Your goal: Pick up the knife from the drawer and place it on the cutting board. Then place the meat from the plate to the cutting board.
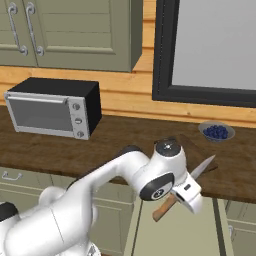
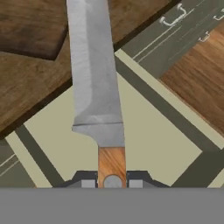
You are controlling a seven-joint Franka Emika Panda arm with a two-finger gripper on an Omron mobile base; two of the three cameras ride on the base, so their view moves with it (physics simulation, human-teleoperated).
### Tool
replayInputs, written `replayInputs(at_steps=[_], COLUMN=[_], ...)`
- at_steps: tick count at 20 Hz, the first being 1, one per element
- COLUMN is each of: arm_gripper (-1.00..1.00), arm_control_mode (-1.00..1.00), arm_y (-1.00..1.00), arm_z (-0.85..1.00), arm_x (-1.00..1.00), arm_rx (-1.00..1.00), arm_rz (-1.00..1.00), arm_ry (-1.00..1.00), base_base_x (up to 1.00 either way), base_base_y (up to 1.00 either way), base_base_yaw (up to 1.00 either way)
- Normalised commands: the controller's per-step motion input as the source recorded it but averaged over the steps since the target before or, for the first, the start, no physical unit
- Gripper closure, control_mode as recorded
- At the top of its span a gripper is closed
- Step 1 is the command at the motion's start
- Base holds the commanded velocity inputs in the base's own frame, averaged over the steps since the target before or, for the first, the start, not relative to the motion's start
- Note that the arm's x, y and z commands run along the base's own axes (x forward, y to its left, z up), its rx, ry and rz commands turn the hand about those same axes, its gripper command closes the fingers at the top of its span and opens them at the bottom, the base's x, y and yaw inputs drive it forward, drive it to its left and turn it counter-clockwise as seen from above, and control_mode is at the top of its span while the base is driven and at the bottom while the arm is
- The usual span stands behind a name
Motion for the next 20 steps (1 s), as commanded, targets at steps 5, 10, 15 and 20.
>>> replayInputs(at_steps=[5,10,15,20], arm_gripper=[1.00,1.00,1.00,1.00], arm_control_mode=[-1.00,-1.00,-1.00,-1.00], arm_y=[-0.01,-0.05,-0.01,0.00], arm_z=[0.20,0.00,0.00,0.00], arm_x=[1.00,1.00,0.64,0.44], arm_rx=[0.00,0.00,0.00,0.00], arm_rz=[0.06,0.03,0.00,0.03], arm_ry=[0.02,0.01,0.03,0.02], base_base_x=[0.00,0.00,0.00,0.00], base_base_y=[0.00,0.00,0.00,0.00], base_base_yaw=[0.00,0.00,0.00,0.00])
